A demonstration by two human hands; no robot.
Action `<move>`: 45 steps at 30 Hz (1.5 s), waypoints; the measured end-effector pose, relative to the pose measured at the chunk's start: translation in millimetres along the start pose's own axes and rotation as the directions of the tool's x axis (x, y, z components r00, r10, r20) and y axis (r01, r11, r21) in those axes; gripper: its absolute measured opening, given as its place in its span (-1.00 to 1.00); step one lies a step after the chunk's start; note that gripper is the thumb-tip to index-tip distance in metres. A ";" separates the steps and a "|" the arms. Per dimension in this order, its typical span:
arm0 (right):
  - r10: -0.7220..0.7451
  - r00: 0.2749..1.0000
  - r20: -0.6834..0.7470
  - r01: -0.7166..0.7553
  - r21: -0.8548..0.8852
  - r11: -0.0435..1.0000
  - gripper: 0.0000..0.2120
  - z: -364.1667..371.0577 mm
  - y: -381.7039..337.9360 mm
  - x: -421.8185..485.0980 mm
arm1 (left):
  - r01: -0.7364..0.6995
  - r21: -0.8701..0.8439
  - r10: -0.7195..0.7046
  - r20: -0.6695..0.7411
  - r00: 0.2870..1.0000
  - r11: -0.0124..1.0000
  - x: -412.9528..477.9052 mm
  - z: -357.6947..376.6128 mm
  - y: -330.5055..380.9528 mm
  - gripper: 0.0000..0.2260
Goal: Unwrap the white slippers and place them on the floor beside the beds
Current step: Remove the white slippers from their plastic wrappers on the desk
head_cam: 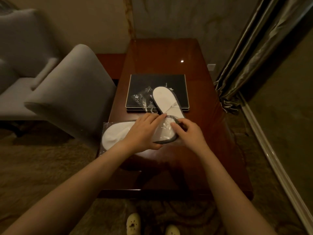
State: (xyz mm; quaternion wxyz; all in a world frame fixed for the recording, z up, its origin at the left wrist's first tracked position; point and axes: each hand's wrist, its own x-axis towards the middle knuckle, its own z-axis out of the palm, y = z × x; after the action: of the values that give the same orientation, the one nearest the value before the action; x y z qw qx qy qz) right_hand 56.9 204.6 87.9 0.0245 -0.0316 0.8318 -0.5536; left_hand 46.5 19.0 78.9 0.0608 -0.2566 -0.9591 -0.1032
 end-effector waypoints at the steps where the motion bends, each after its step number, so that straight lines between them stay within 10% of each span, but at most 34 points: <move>1: -0.004 1.000 0.012 0.004 -0.016 1.000 -0.91 2.0 -4.2 3.6 | -0.011 0.009 0.011 -0.013 1.000 1.000 0.2 0.5 2.5 -0.09; 9: 0.211 0.972 -0.102 -0.177 0.268 0.947 -0.89 -41.9 -1.1 7.7 | 0.092 0.002 -0.092 0.078 0.993 0.996 -14.2 2.7 -28.3 -0.07; 15: 0.344 0.907 0.241 -0.318 -0.141 0.938 -0.82 -62.3 6.8 13.5 | -0.029 0.067 0.017 0.164 0.986 0.997 -15.8 10.1 -24.1 -0.13; 21: 0.353 0.817 0.457 -0.059 -0.542 0.838 -0.68 -54.5 -9.2 37.9 | -0.240 0.109 0.230 0.098 0.968 0.965 -3.2 5.0 -10.6 -0.16; 28: 0.172 0.942 0.287 -0.056 -0.372 0.927 -0.71 -49.1 4.5 20.4 | -0.203 0.098 0.179 0.217 0.960 0.974 7.7 17.5 -37.7 -0.20; 45: 0.372 0.919 -0.129 -0.384 -0.093 0.919 -0.66 -108.0 82.3 -12.9 | 0.088 -0.031 -0.059 0.519 0.853 0.996 11.7 98.2 -38.2 -0.22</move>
State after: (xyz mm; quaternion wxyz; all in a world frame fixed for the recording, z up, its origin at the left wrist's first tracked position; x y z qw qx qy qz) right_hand 59.5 336.6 53.7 0.0839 0.1583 0.8532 -0.4899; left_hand 10.9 14.8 -20.9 -0.2098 -0.2395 -0.9461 -0.0586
